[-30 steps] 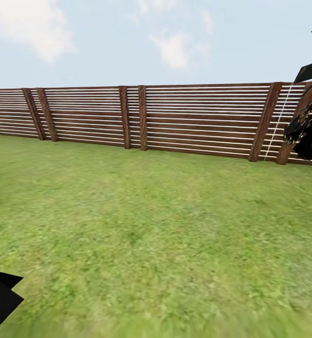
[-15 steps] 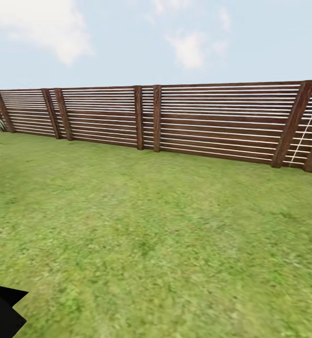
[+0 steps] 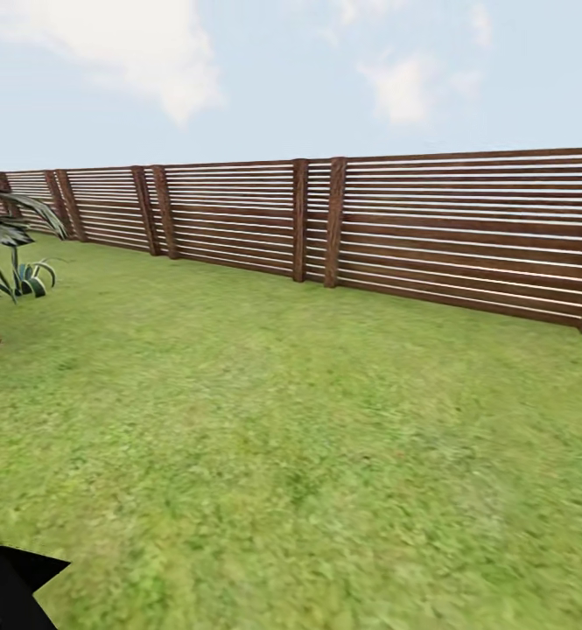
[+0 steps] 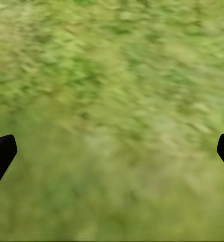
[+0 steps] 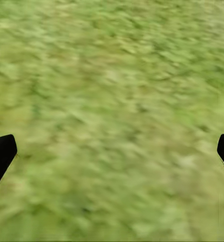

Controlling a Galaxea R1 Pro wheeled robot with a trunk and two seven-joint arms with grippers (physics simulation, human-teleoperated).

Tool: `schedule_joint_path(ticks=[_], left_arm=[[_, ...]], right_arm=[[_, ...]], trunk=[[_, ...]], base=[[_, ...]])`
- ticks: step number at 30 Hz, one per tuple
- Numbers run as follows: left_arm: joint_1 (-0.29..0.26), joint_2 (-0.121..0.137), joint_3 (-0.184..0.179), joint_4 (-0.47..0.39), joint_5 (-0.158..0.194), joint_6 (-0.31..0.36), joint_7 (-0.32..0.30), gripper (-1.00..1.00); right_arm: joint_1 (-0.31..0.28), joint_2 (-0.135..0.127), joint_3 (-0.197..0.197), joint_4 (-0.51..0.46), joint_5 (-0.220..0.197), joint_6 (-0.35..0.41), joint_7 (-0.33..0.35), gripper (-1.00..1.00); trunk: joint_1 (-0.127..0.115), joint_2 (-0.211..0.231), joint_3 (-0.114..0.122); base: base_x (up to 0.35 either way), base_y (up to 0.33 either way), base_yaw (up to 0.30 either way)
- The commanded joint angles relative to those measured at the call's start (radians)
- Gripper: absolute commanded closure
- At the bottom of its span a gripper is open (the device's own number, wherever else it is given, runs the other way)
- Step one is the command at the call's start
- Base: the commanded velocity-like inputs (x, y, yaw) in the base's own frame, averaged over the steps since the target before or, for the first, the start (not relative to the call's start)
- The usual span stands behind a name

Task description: Pick up the pesticide atomizer in the garden and spray insectifuge to fully cover both potted plants in the garden.

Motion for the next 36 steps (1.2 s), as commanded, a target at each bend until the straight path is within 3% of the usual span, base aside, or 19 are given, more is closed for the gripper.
schedule_joint_path(ticks=[1,30,36], left_arm=[[-0.001,0.000,0.002,0.001,-0.002,-0.003,0.002,-1.00],[-0.001,0.000,0.002,0.001,-0.002,-0.003,0.002,-1.00],[-0.001,0.000,0.002,0.002,-0.002,-0.003,0.002,-1.00]], right_arm=[[0.000,0.000,-0.001,0.000,0.000,-0.003,0.000,-1.00],[0.000,0.000,-0.001,0.000,0.000,-0.003,0.000,-1.00],[0.000,0.000,-0.001,0.000,0.000,-0.003,0.000,-1.00]], trunk=[[0.000,0.000,-0.001],[0.000,0.000,-0.001],[0.000,0.000,-0.001]], base=[[0.338,-0.084,0.277],[0.336,-0.126,0.276],[0.329,-0.160,0.144]])
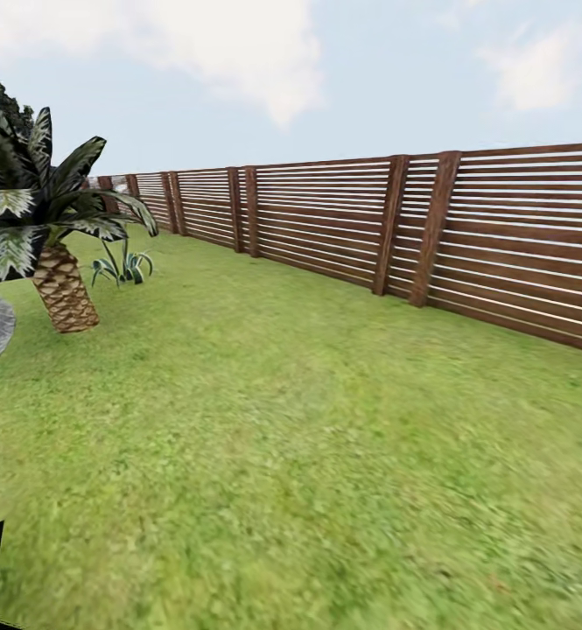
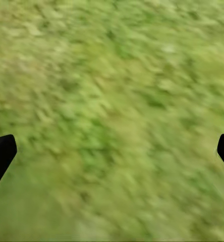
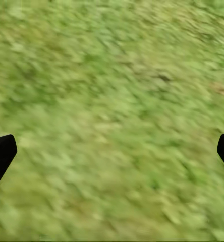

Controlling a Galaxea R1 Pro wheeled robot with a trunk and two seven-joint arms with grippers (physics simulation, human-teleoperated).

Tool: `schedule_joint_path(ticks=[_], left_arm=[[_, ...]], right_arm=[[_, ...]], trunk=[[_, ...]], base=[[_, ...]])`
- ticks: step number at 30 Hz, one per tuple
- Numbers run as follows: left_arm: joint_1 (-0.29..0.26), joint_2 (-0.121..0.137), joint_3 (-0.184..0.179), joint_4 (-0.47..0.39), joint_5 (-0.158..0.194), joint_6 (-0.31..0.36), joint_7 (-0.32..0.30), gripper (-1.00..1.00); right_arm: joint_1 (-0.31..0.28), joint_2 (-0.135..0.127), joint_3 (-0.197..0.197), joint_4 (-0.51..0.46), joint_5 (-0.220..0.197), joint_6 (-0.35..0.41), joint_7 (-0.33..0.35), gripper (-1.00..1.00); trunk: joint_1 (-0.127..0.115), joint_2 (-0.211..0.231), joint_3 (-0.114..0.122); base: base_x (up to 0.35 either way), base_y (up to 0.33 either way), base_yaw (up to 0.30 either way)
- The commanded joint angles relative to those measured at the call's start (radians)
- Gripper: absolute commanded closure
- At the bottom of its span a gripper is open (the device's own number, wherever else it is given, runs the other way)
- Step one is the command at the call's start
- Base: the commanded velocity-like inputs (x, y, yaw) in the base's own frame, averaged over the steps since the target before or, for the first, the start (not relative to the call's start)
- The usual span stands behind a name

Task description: Pick up the pesticide atomizer in the garden and spray insectifuge to fully cover both potted plants in the garden.

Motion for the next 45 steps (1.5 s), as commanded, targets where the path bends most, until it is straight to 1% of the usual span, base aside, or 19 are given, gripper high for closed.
schedule_joint_path(ticks=[1,19,38,45], left_arm=[[-0.001,0.000,0.002,0.002,-0.002,-0.003,0.001,-1.00],[-0.001,0.004,0.002,0.003,-0.002,-0.004,0.001,-1.00],[-0.001,0.004,0.001,0.003,-0.002,-0.006,0.001,-1.00],[-0.001,0.001,-0.001,0.002,0.001,-0.006,0.000,-1.00]], right_arm=[[-0.001,0.000,0.000,0.001,0.000,-0.003,0.000,-1.00],[-0.001,0.000,0.000,0.001,0.000,-0.003,0.000,-1.00],[-0.001,0.000,0.000,0.001,0.000,-0.003,0.000,-1.00],[-0.001,0.000,0.000,0.001,0.000,-0.003,0.001,-1.00]], trunk=[[0.000,0.000,-0.001],[0.000,0.000,-0.001],[0.000,0.000,-0.001],[0.000,0.000,-0.001]], base=[[0.320,-0.168,0.033],[0.302,-0.196,0.020],[0.265,-0.234,0.264],[0.260,-0.232,0.073]])
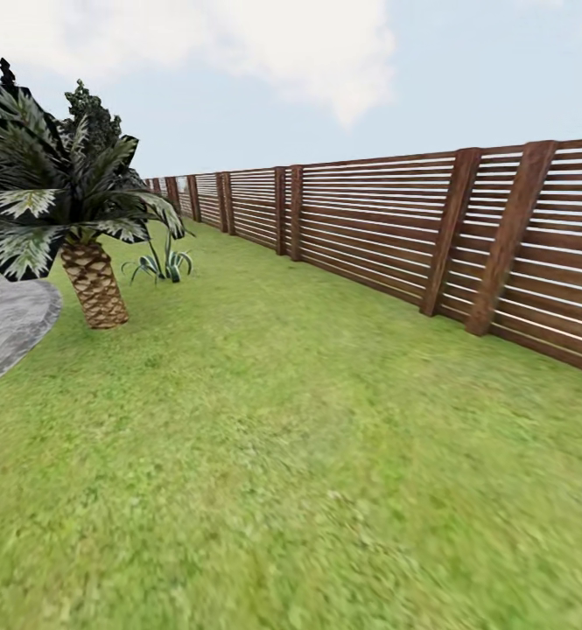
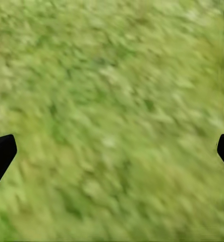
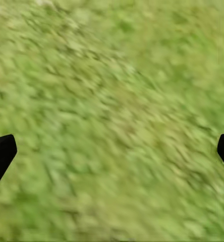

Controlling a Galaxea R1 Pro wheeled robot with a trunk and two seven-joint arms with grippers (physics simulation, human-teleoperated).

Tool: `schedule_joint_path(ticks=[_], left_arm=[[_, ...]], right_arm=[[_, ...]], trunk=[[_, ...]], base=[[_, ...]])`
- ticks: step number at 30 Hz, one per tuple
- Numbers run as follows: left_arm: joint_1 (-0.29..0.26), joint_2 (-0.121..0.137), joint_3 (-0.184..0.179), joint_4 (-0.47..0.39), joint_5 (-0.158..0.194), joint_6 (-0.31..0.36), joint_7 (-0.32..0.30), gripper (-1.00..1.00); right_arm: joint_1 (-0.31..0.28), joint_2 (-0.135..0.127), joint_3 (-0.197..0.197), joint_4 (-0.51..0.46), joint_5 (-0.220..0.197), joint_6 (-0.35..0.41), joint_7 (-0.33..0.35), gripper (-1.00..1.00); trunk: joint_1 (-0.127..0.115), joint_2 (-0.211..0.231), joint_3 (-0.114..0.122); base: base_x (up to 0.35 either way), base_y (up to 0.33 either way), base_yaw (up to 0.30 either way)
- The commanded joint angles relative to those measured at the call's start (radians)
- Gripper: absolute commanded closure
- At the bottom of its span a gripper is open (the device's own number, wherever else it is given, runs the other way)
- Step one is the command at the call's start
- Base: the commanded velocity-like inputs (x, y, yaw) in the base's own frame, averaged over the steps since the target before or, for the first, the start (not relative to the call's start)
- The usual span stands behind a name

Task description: Pick up the pesticide atomizer in the garden and spray insectifuge to fully cover both potted plants in the garden.

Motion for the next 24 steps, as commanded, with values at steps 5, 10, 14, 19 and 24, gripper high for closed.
schedule_joint_path(ticks=[5,10,14,19,24], left_arm=[[-0.001,0.000,0.002,0.000,-0.001,-0.003,0.001,-1.00],[-0.001,0.001,0.003,0.001,-0.001,-0.003,0.001,-1.00],[0.000,0.005,0.002,0.001,-0.007,-0.007,-0.007,-1.00],[0.000,0.032,-0.006,0.003,-0.009,-0.100,-0.019,-1.00],[0.001,0.039,-0.003,0.002,-0.004,-0.136,-0.145,-1.00]], right_arm=[[-0.001,0.000,0.000,0.001,0.000,-0.003,0.000,-1.00],[-0.001,0.000,0.000,0.001,0.000,-0.003,0.000,-1.00],[-0.001,0.000,-0.001,0.001,0.000,-0.004,-0.001,-1.00],[-0.001,0.000,-0.002,0.001,0.000,-0.005,-0.002,-1.00],[-0.001,-0.001,-0.003,0.001,0.000,-0.005,-0.001,-1.00]], trunk=[[0.000,0.000,-0.001],[0.000,0.000,-0.001],[0.000,0.000,-0.001],[0.000,0.000,-0.001],[0.000,0.000,-0.001]], base=[[0.261,-0.231,0.001],[0.277,-0.209,0.000],[0.284,-0.087,0.000],[0.071,-0.013,0.000],[0.007,-0.001,0.000]])
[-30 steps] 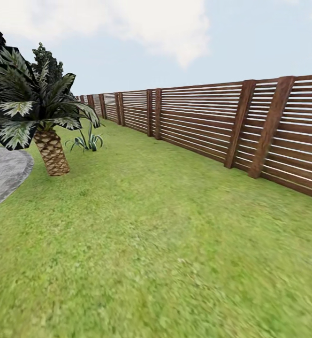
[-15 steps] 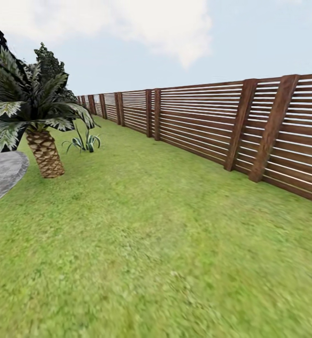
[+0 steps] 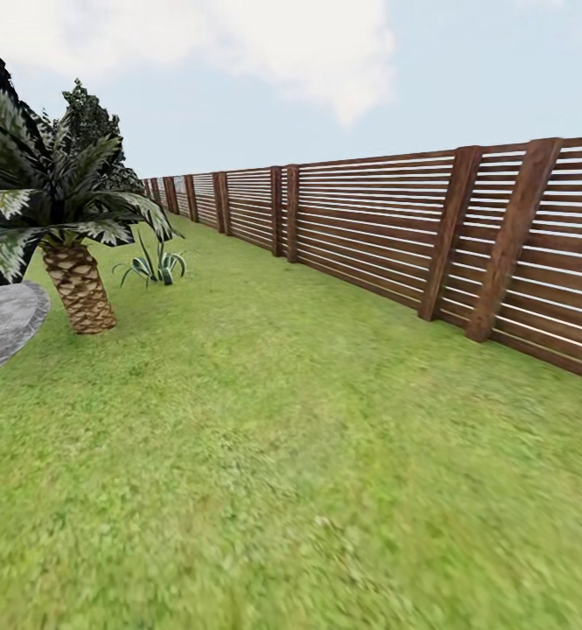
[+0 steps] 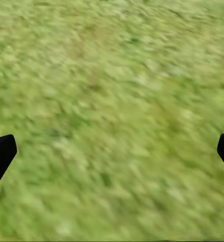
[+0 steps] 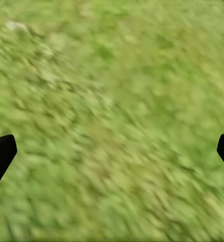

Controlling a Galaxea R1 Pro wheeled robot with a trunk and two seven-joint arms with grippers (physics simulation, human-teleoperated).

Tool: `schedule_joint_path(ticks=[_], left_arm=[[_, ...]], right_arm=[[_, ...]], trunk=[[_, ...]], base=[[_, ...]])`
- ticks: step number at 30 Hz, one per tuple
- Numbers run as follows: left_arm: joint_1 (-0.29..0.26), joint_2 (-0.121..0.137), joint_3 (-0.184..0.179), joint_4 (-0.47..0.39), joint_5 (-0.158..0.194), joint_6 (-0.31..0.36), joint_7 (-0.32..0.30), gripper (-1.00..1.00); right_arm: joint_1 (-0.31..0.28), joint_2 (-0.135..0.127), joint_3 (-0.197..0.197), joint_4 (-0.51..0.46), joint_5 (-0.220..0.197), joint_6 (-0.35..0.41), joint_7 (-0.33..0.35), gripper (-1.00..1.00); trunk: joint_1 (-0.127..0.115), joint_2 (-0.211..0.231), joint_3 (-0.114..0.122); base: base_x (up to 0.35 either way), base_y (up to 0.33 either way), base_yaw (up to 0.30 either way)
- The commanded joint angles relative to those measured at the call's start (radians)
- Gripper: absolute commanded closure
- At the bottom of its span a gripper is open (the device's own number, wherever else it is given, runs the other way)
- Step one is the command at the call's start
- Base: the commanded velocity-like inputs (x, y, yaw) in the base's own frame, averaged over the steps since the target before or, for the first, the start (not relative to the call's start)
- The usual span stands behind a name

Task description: Pick up the pesticide atomizer in the garden and spray insectifuge to fully cover both potted plants in the garden.

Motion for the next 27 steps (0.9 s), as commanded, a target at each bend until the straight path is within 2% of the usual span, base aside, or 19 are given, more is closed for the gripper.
schedule_joint_path(ticks=[1,12,14,15,16,27], left_arm=[[-0.002,-0.004,0.014,0.000,0.003,0.006,-0.048,-1.00],[-0.002,-0.003,0.018,0.000,0.006,0.005,-0.049,-1.00],[-0.002,-0.002,0.018,0.000,0.016,0.005,-0.048,-1.00],[-0.002,-0.001,0.018,0.000,0.037,0.006,-0.048,-1.00],[-0.002,-0.001,0.018,0.000,0.045,0.006,-0.048,-1.00],[-0.002,-0.003,0.017,0.000,0.048,0.006,-0.048,-1.00]], right_arm=[[0.000,-0.002,0.000,0.001,0.002,-0.003,0.001,-1.00],[0.000,-0.003,0.003,0.001,0.005,-0.002,0.004,-1.00],[0.000,-0.003,0.003,0.001,0.004,-0.002,0.005,-1.00],[0.000,-0.003,0.003,0.000,0.003,-0.003,0.004,-1.00],[0.000,-0.003,0.003,-0.001,0.003,-0.003,0.003,-1.00],[0.000,-0.003,0.003,0.001,0.005,-0.003,0.006,-1.00]], trunk=[[0.000,0.000,-0.001],[0.000,0.000,-0.001],[0.000,0.000,-0.001],[0.000,0.000,-0.001],[0.000,0.000,-0.001],[0.000,0.000,-0.001]], base=[[0.257,0.000,0.000],[0.332,-0.003,0.000],[0.339,-0.064,0.000],[0.339,-0.057,0.000],[0.339,-0.023,0.000],[0.339,-0.004,0.000]])
